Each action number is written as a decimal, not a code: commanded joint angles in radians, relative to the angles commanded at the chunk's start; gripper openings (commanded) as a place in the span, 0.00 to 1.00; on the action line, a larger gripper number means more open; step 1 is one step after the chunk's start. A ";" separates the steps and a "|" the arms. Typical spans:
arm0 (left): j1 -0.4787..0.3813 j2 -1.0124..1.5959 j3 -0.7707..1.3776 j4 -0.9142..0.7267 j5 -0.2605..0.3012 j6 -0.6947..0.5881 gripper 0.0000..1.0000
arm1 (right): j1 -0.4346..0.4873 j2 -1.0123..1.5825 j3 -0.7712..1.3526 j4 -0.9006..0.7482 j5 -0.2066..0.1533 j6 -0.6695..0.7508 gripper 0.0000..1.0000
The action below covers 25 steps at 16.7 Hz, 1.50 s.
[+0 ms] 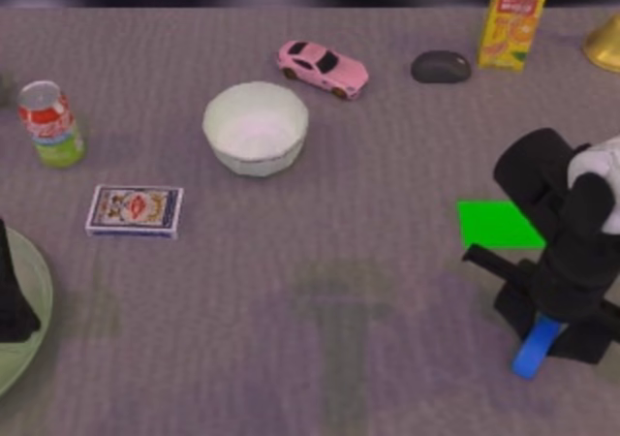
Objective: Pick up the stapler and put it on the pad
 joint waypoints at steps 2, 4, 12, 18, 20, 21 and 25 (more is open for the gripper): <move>0.000 0.000 0.000 0.000 0.000 0.000 1.00 | -0.002 -0.021 0.007 -0.026 0.009 -0.012 0.00; 0.000 0.000 0.000 0.000 0.000 0.000 1.00 | -0.003 -0.034 0.036 -0.063 0.009 -0.005 0.00; 0.000 0.000 0.000 0.000 0.000 0.000 1.00 | 0.010 -0.171 0.240 -0.417 0.009 -0.009 0.00; 0.000 0.000 0.000 0.000 0.000 0.000 1.00 | 0.006 -0.177 0.252 -0.431 0.008 -0.008 0.00; 0.000 0.000 0.000 0.000 0.000 0.000 1.00 | -0.003 -0.147 0.287 -0.443 0.008 0.027 0.00; 0.000 0.000 0.000 0.000 0.000 0.000 1.00 | -0.011 -0.120 0.321 -0.454 0.007 0.061 0.00; 0.000 0.000 0.000 0.000 0.000 0.000 1.00 | -0.058 0.037 0.527 -0.519 0.003 0.294 0.00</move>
